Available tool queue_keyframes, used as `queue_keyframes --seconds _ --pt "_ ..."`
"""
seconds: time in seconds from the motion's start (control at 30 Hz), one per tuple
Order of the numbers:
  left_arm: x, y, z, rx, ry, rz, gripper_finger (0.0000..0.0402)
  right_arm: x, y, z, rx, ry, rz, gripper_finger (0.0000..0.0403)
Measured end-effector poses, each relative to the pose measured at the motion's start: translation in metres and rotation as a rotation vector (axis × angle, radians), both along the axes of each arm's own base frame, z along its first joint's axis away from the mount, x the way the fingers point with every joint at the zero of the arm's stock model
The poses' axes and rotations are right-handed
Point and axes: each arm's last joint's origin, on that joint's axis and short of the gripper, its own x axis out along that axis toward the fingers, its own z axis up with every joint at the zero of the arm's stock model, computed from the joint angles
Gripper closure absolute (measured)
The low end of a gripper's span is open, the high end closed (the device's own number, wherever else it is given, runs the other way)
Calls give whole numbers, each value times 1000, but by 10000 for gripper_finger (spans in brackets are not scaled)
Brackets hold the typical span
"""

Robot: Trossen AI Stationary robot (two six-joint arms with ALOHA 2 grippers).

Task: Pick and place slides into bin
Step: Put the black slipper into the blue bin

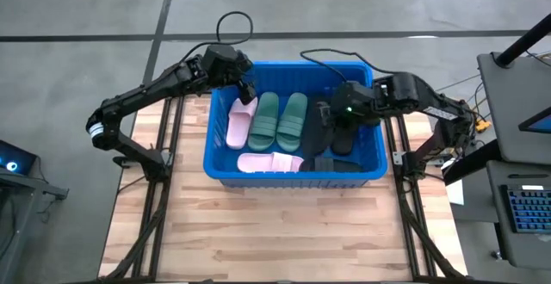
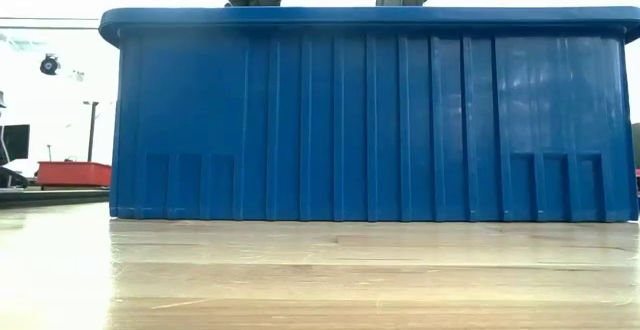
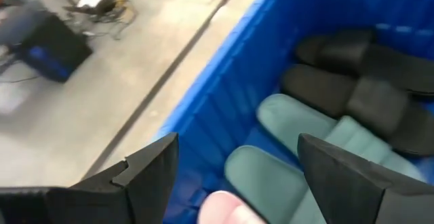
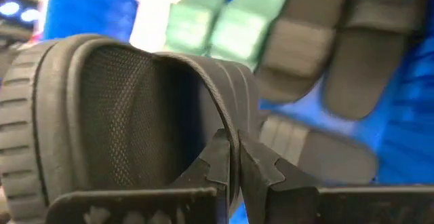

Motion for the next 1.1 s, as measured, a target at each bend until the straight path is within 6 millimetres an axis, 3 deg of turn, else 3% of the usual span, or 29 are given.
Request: queue_keyframes --seconds 0.17,0.4,0.8,1.1 --pt "1 -1 0 -24 -11 -41 118 6 -15 -25 18 114 -3 394" --pt "0 -1 -1 -29 -5 -39 118 9 -14 -44 67 193 54 394" --pt "3 0 -4 -32 3 -40 118 5 -20 -27 -14 139 23 394" --pt "4 -1 -4 -64 -13 -96 118 -3 -23 -19 -148 160 124 394"
